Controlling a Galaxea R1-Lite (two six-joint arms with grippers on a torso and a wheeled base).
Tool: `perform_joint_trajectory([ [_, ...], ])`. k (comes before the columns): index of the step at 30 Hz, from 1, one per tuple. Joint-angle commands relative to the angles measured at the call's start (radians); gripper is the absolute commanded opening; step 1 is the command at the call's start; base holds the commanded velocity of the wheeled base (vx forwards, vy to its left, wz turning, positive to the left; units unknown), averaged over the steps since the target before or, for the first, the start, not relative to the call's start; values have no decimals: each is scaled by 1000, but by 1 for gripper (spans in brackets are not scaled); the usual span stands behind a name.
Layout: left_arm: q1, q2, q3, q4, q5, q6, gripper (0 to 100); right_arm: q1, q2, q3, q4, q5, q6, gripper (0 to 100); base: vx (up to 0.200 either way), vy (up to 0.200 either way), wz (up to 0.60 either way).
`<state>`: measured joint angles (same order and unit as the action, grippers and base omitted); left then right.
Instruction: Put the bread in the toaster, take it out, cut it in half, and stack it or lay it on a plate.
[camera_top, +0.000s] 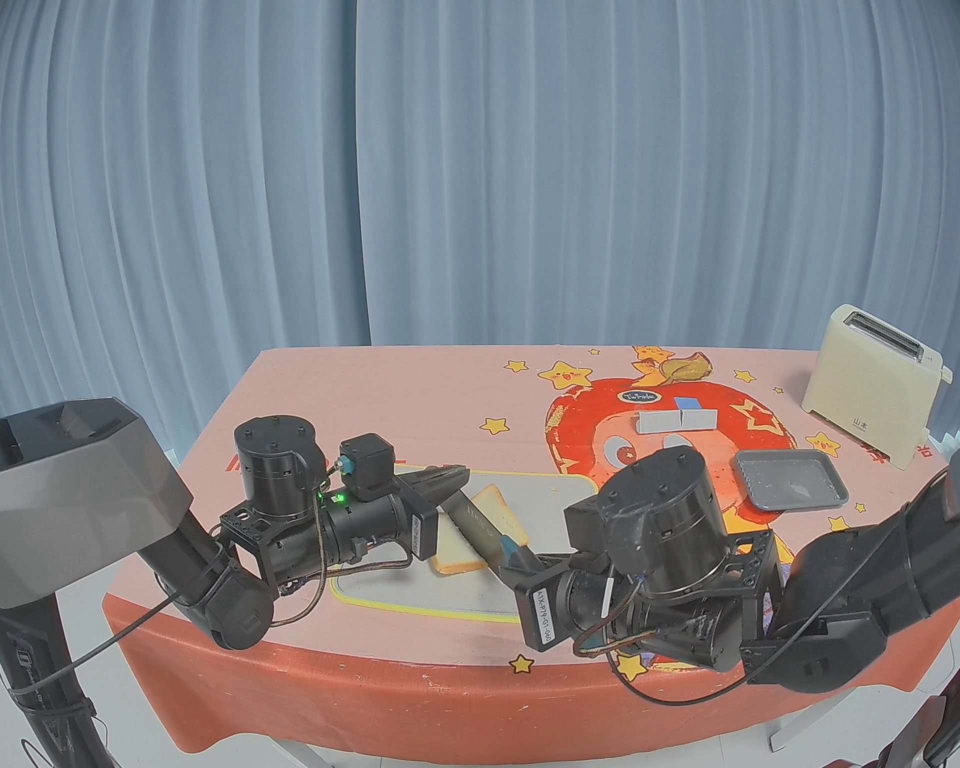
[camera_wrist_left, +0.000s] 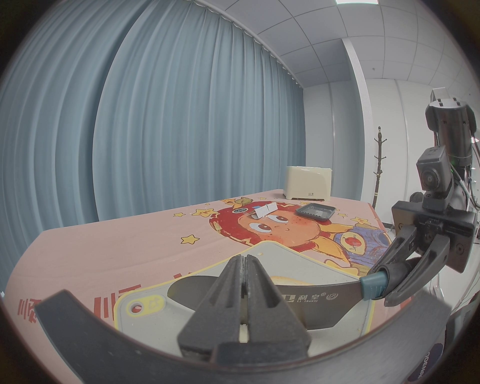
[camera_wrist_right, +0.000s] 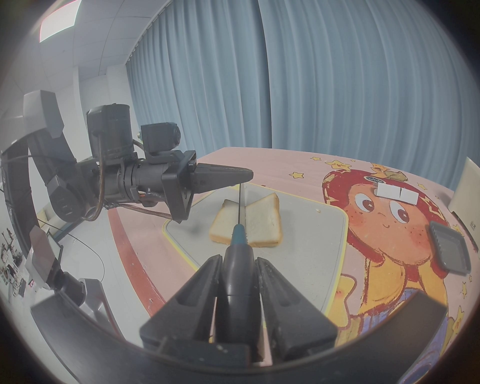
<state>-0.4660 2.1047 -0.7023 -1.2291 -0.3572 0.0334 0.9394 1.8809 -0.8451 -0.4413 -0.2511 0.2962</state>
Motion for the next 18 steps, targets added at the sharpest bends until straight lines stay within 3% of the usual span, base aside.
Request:
perform_joint_trajectory([
  [1,1,15,1,3,0,-1,0,-5,-12,-12,-19,-1,1,0,0,0,0],
  [5,0,14,1,3,0,-1,0,-7,-6,-2,-65,-1,-3,0,0,0,0],
  [18,-2,1,-3,3,0,-1,0,1,3,15,-53,-1,-8,0,0,0,0],
])
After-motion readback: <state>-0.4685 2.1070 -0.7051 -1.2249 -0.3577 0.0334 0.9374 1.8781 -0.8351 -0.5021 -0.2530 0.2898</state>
